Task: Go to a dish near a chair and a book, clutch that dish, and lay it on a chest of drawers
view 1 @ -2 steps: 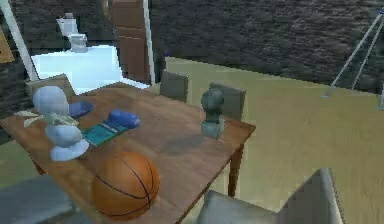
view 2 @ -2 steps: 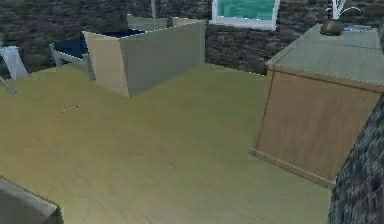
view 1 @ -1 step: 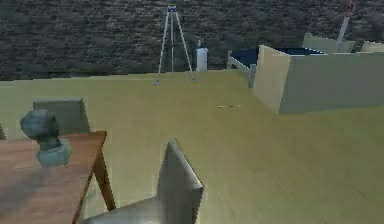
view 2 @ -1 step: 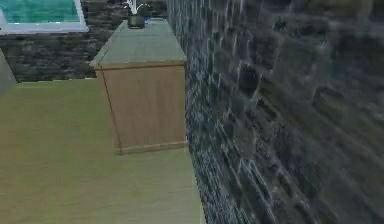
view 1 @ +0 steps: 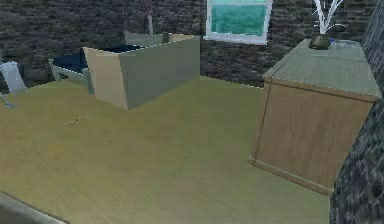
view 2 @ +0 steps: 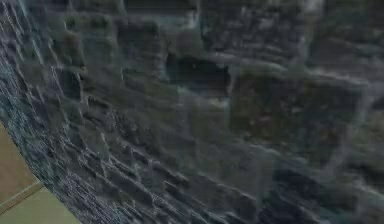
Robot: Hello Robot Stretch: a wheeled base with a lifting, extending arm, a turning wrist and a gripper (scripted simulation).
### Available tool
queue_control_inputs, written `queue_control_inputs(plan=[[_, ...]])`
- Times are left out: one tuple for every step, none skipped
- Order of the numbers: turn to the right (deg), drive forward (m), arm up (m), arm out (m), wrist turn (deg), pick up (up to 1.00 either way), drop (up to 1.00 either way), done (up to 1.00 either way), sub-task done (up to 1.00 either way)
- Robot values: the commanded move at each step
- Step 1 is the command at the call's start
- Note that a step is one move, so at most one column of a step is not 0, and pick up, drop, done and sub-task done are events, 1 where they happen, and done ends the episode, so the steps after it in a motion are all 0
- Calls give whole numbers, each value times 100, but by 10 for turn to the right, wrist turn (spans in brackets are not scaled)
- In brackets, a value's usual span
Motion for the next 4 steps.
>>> queue_control_inputs(plan=[[180,0,0,0,0,0,0,0,0],[0,35,0,0,0,0,0,0,0],[30,0,0,0,0,0,0,0,0],[0,25,0,0,0,0,0,0,0]])
